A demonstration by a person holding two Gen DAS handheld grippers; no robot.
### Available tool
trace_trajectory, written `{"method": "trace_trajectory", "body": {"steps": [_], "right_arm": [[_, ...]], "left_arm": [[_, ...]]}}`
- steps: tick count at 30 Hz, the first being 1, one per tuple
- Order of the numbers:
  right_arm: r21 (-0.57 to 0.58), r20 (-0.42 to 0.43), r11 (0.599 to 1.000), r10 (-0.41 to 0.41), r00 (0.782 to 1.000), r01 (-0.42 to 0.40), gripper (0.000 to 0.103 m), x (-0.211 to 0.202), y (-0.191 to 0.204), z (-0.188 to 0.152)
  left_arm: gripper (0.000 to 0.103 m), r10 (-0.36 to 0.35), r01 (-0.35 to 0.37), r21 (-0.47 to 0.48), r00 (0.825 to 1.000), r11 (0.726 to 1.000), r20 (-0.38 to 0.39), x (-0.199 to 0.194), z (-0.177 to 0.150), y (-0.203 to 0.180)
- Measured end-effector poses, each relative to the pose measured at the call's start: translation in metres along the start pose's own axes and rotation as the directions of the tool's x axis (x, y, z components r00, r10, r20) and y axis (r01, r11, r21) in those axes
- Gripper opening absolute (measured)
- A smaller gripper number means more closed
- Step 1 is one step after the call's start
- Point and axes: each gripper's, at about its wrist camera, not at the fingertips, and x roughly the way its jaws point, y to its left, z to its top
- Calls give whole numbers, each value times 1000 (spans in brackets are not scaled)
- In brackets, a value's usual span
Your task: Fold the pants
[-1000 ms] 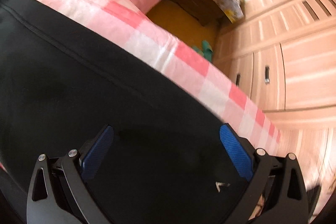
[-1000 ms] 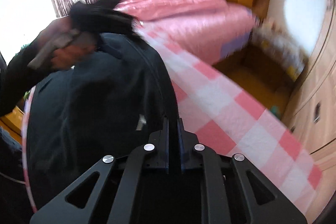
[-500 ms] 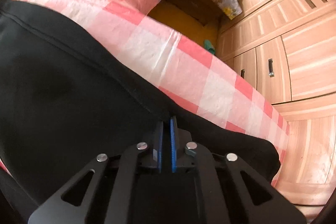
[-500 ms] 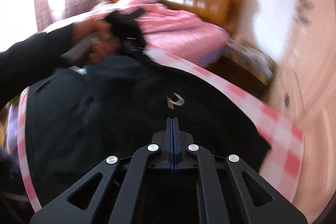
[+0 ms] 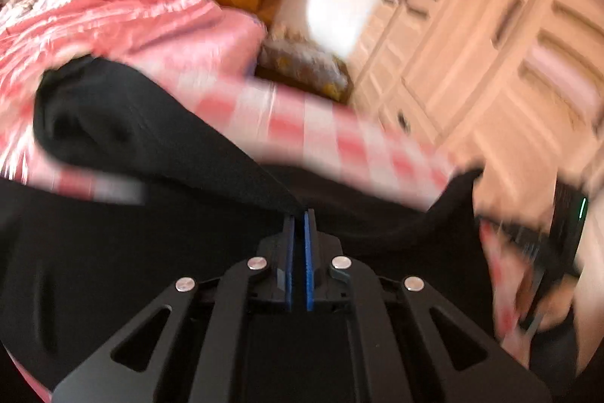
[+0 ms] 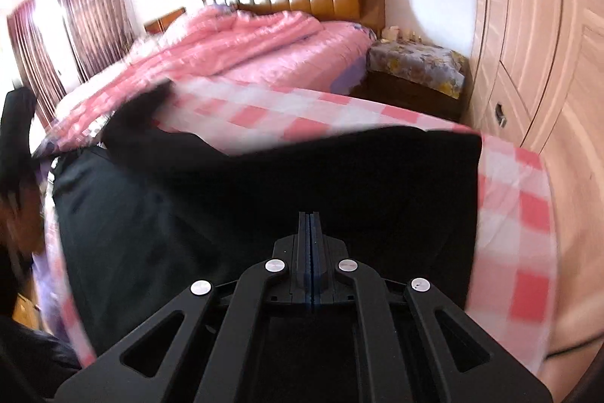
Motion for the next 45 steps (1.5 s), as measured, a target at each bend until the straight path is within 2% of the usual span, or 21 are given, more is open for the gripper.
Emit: {"method": "trace_trajectory", "body": {"steps": [4,7,10,11,13,14,17,19,20,22,24,26,28,31,35,38,39,41,42,43,45], "right_arm": [[131,30,990,40,999,-44,6,-12,16,-38],[200,8,980,-13,1000,11,6,-10,25,-61],[317,-23,948,-30,999,36,6,-3,25,-77],[354,-22,935,-33,999,38,6,-1,23,-79],[405,-4,914,-21,1000,21,6,0,21,-83],[431,-8,902,-27,1000,28,6,2,18,-84],[447,-18,893,-42,999,46,6,5,18,-91],[447,-30,892,-56,998,63,6,7,21,-95],[438,-42,895,-71,997,82,6,8,26,-97],[382,-103,906,-157,982,184,6,13,36,-101],[343,-107,915,-188,976,214,6,13,43,-106],[327,-105,918,-201,974,224,6,12,48,-107],[340,-78,918,-188,979,203,6,10,47,-113],[377,-29,916,-137,990,138,6,4,39,-124],[344,-43,925,-158,986,163,6,2,45,-124],[448,-35,887,-110,993,114,6,-3,33,-128],[422,-31,900,-109,994,112,6,-4,35,-128],[404,8,914,-57,998,49,6,-6,38,-124],[421,76,905,38,996,-67,7,-11,33,-121],[431,114,894,84,990,-126,7,-14,29,-117],[433,159,892,65,985,-128,7,-22,21,-102]], "left_arm": [[4,-11,10,-29,999,1000,-43,2,-52,25],[6,-20,20,9,999,1000,-31,6,-55,22],[17,-18,18,-4,999,1000,-32,8,-47,25],[23,-13,12,-15,1000,1000,-29,6,-49,27],[62,-18,17,-60,1000,998,-7,2,-45,33],[69,-6,7,-86,1000,996,11,-1,-44,36],[77,23,-22,-101,1000,995,17,-5,-43,37],[91,71,-66,-89,996,994,48,-15,-46,30],[93,94,-89,-68,993,994,73,-20,-47,23],[101,124,-124,-14,987,992,103,-27,-51,9],[101,154,-158,33,983,987,102,-25,-50,-6],[101,149,-152,20,984,988,101,-25,-49,-14],[101,95,-97,12,989,995,116,-29,-49,-26],[101,47,-58,115,995,992,91,-28,-57,-53],[101,72,-83,220,996,972,59,-17,-73,-73],[101,105,-110,226,994,968,33,-8,-78,-68],[101,123,-126,212,992,969,31,-6,-75,-61],[101,150,-155,177,988,972,39,-6,-68,-41],[101,163,-168,162,986,972,43,-7,-65,-35],[101,181,-186,140,982,973,49,-9,-61,-27],[101,211,-217,81,975,973,73,-16,-53,-7]]}}
